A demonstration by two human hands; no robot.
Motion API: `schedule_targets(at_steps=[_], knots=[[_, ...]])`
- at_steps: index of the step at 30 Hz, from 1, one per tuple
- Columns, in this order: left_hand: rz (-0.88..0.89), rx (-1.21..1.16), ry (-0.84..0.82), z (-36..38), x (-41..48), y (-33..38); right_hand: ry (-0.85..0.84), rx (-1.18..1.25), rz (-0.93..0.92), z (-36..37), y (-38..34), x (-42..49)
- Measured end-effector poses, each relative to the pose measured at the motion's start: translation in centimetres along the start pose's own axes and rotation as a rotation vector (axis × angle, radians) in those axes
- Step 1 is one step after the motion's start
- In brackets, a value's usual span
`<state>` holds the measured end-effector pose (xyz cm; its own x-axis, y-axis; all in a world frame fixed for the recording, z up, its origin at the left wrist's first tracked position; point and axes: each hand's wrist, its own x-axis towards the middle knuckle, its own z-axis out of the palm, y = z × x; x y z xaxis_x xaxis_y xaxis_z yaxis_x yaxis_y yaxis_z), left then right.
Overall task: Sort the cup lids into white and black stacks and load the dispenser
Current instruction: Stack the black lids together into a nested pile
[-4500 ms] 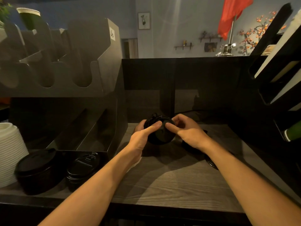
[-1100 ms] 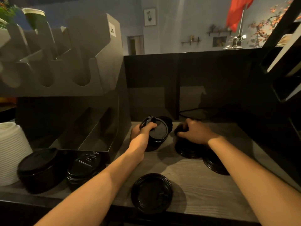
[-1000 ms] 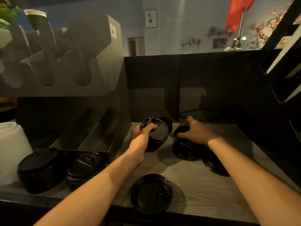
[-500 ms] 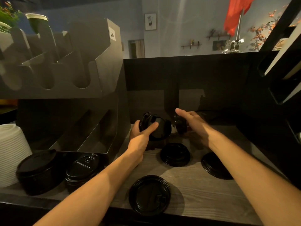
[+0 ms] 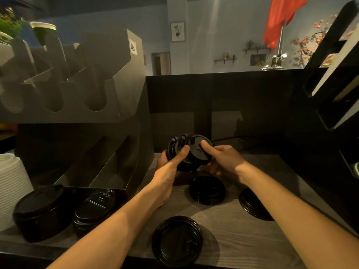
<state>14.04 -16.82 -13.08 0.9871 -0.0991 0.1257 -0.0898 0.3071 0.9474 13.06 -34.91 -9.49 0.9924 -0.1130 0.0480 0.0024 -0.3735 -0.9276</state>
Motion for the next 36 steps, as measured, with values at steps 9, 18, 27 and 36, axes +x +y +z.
schedule_targets(at_steps=[9, 18, 27, 36], knots=[[-0.034, -0.053, -0.004, -0.1, -0.3, 0.3, 0.093, -0.070, -0.046, 1.6, -0.2, -0.2], [-0.041, 0.096, 0.077, -0.2, -0.1, -0.3, 0.152, -0.297, -0.104, 1.9, 0.0, -0.4], [-0.037, 0.106, 0.107, -0.7, -0.3, 0.3, 0.017, -0.010, -0.198, 2.3, -0.2, -0.4], [-0.019, 0.130, 0.401, -1.2, 0.1, 0.7, 0.070, -0.554, -0.347, 3.3, 0.4, 1.5]])
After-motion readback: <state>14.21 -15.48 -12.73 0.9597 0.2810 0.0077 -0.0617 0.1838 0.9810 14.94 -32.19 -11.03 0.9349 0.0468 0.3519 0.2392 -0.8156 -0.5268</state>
